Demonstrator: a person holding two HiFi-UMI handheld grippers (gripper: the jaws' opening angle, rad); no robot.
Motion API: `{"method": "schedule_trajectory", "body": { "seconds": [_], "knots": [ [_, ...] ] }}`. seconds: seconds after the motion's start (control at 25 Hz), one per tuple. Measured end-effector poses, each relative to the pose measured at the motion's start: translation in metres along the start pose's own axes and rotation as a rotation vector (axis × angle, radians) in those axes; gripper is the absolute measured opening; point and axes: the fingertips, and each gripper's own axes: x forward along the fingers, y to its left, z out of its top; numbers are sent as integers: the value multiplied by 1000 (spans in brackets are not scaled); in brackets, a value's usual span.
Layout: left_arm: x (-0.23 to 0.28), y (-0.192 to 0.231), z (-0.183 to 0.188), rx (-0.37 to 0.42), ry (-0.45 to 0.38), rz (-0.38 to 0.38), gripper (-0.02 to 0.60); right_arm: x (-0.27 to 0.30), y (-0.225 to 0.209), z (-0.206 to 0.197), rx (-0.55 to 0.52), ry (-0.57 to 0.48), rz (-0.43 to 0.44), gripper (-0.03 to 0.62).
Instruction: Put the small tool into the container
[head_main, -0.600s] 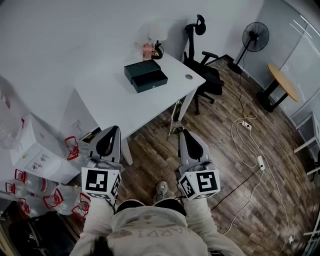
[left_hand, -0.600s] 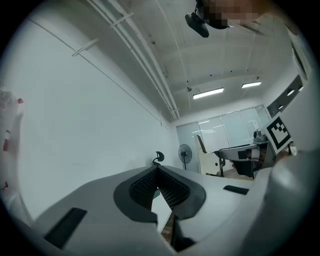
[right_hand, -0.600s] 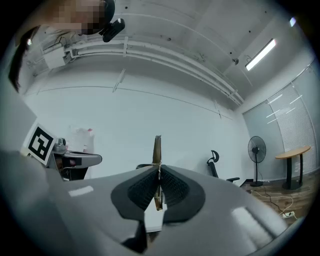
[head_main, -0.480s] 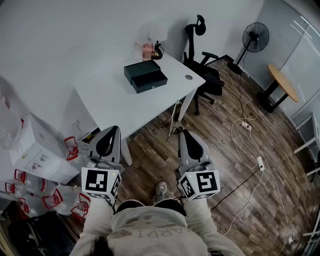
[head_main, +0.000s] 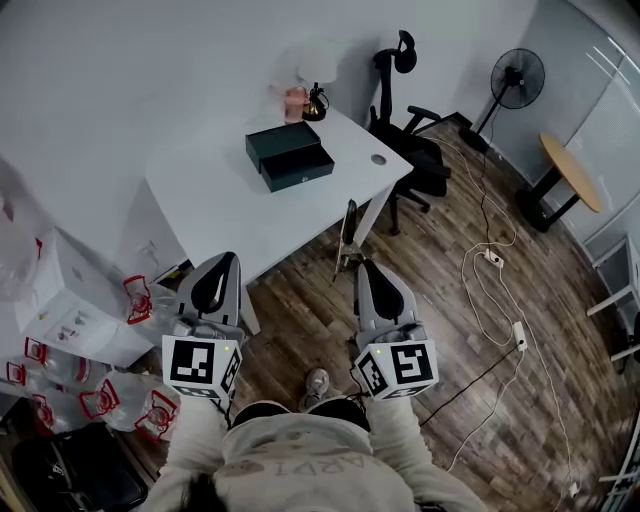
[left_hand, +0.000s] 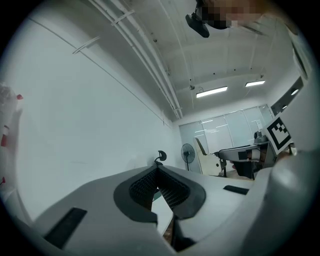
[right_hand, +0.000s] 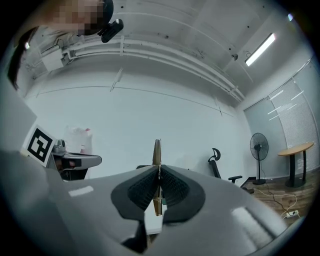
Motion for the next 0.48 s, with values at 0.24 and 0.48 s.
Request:
{"method": "schedule_trajectory", "body": {
  "seconds": [0.24, 0.48],
  "knots": [
    [33, 3, -3, -3, 1, 28, 4, 30, -23, 3, 4, -17, 31, 20],
    [73, 0, -5, 0, -3, 58, 4, 62, -54, 1, 15, -21, 60, 20]
  ]
}}
